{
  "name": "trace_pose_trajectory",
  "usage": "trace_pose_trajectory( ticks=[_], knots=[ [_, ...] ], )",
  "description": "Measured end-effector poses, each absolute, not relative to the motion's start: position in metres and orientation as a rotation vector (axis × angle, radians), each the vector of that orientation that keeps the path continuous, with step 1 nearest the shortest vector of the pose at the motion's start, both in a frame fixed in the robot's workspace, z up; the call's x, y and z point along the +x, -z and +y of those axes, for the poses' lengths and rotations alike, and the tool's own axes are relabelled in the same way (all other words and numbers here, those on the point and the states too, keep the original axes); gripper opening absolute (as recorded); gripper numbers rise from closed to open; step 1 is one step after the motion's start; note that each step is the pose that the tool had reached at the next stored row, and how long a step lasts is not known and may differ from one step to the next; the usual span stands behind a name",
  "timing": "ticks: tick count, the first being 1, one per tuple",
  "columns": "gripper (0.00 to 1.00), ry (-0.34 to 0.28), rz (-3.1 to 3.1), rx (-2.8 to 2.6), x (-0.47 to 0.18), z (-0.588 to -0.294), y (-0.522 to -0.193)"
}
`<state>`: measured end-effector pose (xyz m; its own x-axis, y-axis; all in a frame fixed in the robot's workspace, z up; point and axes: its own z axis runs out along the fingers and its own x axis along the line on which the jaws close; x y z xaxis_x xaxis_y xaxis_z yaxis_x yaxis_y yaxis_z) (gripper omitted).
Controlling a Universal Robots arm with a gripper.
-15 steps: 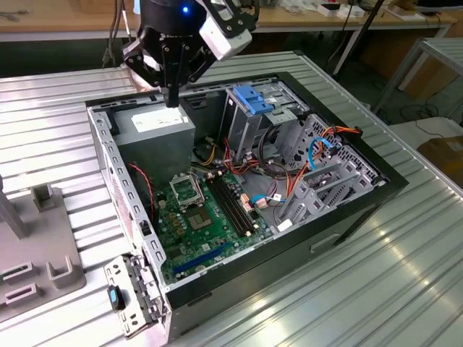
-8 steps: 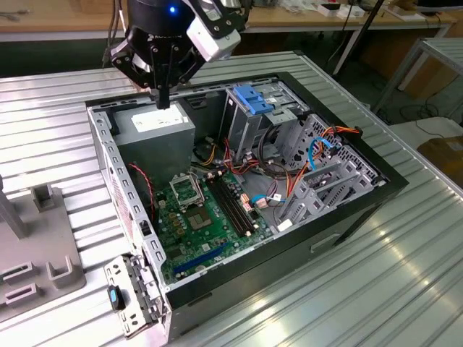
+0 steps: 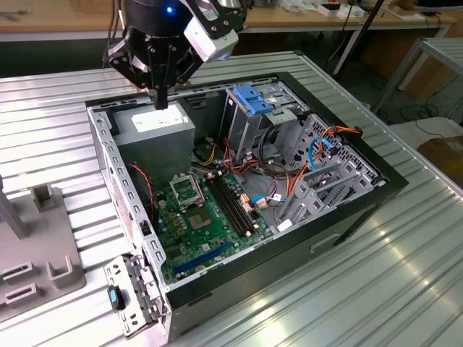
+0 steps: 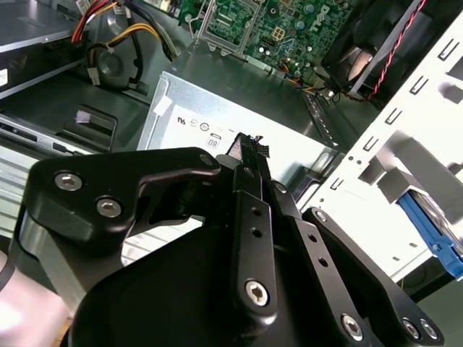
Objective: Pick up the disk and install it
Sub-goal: 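Reach for the disk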
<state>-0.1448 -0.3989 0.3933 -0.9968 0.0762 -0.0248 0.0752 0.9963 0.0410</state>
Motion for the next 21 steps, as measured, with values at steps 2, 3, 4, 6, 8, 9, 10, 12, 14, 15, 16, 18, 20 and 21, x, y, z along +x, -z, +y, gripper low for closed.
trace_pose_trajectory(
  ticks=[2, 3, 4, 6, 8, 9, 10, 12, 14, 15, 16, 18, 20, 21],
  knots=[
    [0.11, -0.062, 3.112, 0.118, -0.1458, -0.3989, -0.3933],
    [0.11, -0.062, 3.112, 0.118, -0.1467, -0.3989, -0.3933],
    [0.11, -0.062, 3.112, 0.118, -0.1475, -0.3989, -0.3933],
    [0.11, -0.062, 3.112, 0.118, -0.1481, -0.3989, -0.3933],
    [0.11, -0.062, 3.112, 0.118, -0.1485, -0.3989, -0.3933],
    [0.11, -0.062, 3.112, 0.118, -0.1488, -0.3989, -0.3933],
    [0.11, -0.062, 3.113, 0.118, -0.1490, -0.3989, -0.3933],
    [0.11, -0.062, 3.113, 0.118, -0.1492, -0.3989, -0.3933],
    [0.11, -0.062, 3.112, 0.118, -0.1493, -0.3989, -0.3932],
    [0.11, -0.062, 3.112, 0.118, -0.1493, -0.3989, -0.3933],
    [0.11, -0.062, 3.112, 0.118, -0.1495, -0.3989, -0.3933],
    [0.11, -0.062, 3.112, 0.118, -0.1495, -0.3989, -0.3933],
    [0.11, -0.062, 3.112, 0.118, -0.1496, -0.3989, -0.3933],
    [0.11, -0.062, 3.112, 0.118, -0.1496, -0.3989, -0.3933]
  ],
)
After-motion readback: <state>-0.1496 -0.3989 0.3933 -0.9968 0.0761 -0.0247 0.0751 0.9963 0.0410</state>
